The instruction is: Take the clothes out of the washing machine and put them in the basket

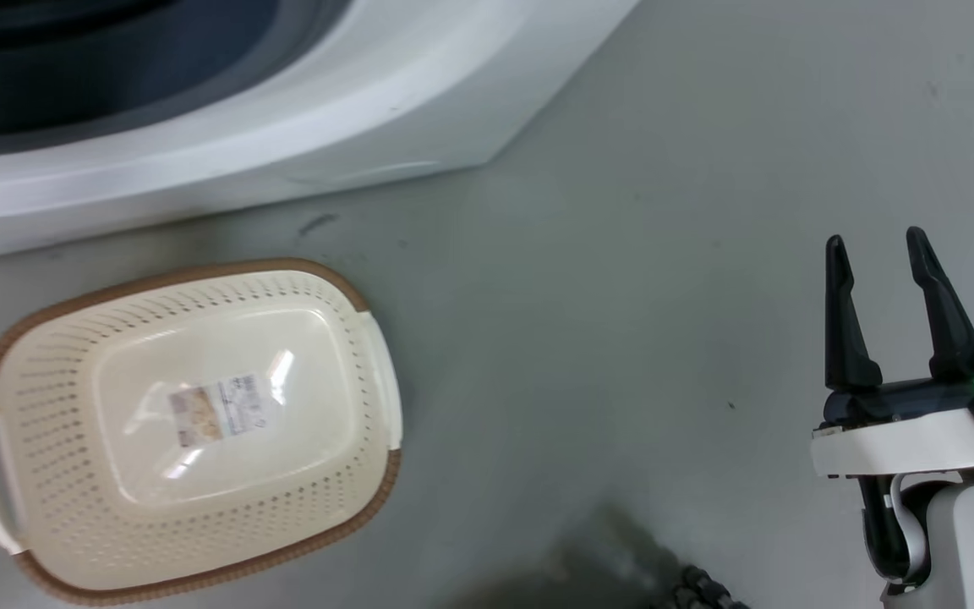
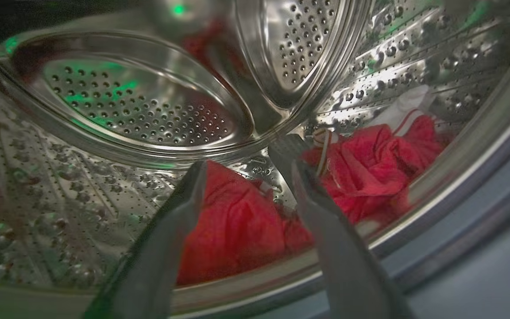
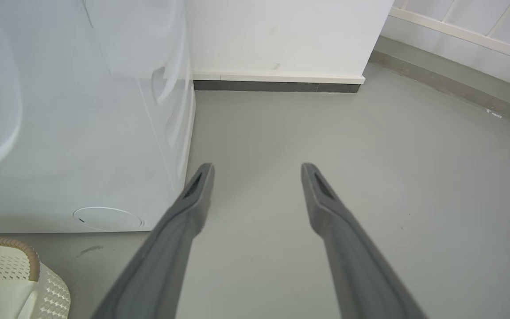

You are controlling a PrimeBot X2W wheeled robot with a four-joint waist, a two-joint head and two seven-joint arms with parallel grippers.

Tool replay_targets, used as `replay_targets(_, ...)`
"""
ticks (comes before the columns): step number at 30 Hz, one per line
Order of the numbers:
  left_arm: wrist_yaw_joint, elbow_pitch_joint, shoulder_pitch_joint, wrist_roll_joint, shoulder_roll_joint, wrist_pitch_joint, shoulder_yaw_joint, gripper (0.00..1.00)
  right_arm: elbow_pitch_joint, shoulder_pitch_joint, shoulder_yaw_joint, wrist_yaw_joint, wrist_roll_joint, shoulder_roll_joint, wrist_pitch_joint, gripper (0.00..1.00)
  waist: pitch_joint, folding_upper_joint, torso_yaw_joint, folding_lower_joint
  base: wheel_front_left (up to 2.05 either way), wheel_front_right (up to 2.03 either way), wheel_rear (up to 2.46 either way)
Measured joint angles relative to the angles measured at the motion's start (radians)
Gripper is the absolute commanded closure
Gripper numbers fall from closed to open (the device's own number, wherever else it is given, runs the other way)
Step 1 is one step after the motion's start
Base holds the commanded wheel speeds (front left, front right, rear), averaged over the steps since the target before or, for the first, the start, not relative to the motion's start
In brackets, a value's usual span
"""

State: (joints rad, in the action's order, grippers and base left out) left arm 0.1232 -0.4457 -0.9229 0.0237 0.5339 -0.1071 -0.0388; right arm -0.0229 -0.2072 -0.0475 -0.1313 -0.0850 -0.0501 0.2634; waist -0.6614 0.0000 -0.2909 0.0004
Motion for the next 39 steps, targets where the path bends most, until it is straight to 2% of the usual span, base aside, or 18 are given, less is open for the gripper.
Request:
replay_targets(9, 0.006, -0.192, -0.432, -0.046, 0.151, 0.350, -0.197, 0.00, 0.045, -0.017, 0.058, 0.000, -0.052, -0.001, 0.000, 0.00, -0.125, 0.0000, -0.083, -0.0001, 0.00, 0.00, 0.00)
replay_targets(14, 0.006, -0.277, -0.625, -0.083, 0.229, 0.505, -0.326, 0.00, 0.068, -0.018, 0.093, 0.000, -0.077, -0.001, 0.000, 0.00, -0.180, 0.0000, -0.126, -0.0002, 0.00, 0.00, 0.00)
replay_targets(23, 0.007, -0.402, -0.787, -0.112, 0.278, 0.699, -0.433, 0.00, 0.054, -0.018, 0.176, 0.000, -0.105, 0.000, 0.000, 0.00, -0.250, 0.0000, -0.177, -0.0002, 0.00, 0.00, 0.00)
replay_targets(32, 0.007, -0.432, -0.819, -0.239, 0.291, 0.814, -0.540, 0.00, 0.058, -0.011, 0.161, 0.000, -0.100, 0.000, 0.000, 0.00, -0.271, 0.0000, -0.173, -0.0003, 0.00, 0.00, 0.00)
replay_targets(34, 0.007, -0.421, -0.828, -0.294, 0.303, 0.844, -0.589, 0.00, 0.056, -0.011, 0.155, 0.000, -0.100, -0.001, 0.000, 0.00, -0.276, 0.0000, -0.172, -0.0004, 0.00, 0.00, 0.00)
replay_targets(35, 0.007, -0.405, -0.842, -0.331, 0.315, 0.851, -0.629, 1.00, 0.057, -0.012, 0.151, 0.000, -0.104, 0.000, 0.000, 0.00, -0.283, 0.0000, -0.169, -0.0005, 0.00, 0.00, 0.00)
replay_targets(39, 0.007, -0.389, -0.855, -0.352, 0.336, 0.820, -0.662, 1.00, 0.058, -0.017, 0.152, 0.000, -0.109, 0.000, 0.000, 0.00, -0.288, 0.0000, -0.169, -0.0005, 0.00, 0.00, 0.00)
